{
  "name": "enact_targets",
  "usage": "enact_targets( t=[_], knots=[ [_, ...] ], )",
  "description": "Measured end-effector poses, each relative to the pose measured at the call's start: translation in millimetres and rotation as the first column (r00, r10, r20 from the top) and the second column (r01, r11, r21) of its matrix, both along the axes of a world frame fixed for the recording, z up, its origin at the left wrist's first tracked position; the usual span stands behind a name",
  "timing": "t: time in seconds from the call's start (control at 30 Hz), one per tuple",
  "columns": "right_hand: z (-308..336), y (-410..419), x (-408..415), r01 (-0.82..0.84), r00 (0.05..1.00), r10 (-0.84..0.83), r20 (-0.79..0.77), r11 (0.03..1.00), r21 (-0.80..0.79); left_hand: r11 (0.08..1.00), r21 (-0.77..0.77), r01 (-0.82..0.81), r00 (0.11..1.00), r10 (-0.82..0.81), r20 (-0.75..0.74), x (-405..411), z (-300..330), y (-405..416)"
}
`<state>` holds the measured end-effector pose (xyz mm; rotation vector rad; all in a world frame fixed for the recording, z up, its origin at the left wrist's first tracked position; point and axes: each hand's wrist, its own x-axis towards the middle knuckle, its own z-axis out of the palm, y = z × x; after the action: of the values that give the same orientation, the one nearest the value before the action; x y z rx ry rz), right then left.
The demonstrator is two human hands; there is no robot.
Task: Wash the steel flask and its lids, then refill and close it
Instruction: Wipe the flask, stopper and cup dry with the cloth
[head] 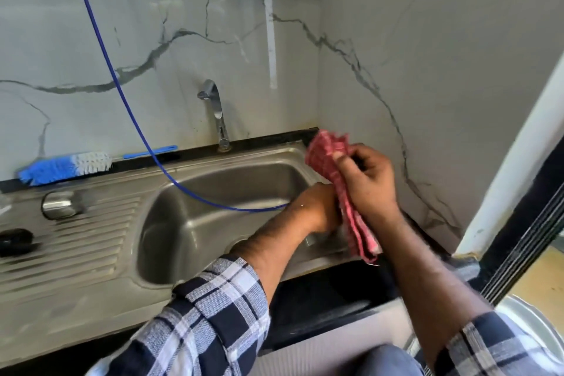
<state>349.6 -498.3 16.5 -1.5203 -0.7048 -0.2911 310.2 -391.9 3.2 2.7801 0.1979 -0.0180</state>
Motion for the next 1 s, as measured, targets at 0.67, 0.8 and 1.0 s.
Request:
enact_targets(
  t=[0.67,0.8,1.0],
  knots=[
    [19,85,-32,0.220,0.944,-0.109,0.311,0.910,-0.350,-0.443,-0.876,0.191,0.921,0.390,0.004,-59,31,39],
    [30,123,-89,-0.278,0.950,0.292,0.114,0.952,-0.127,-0.516,-0.758,0.399,0.884,0.436,0.169,-78,31,70],
    [35,153,-93,-0.339,0.188,0.867,-0.461,0.498,0.798,-0.556,-0.701,0.446,0.811,0.583,0.053,-128,31,128]
  ],
)
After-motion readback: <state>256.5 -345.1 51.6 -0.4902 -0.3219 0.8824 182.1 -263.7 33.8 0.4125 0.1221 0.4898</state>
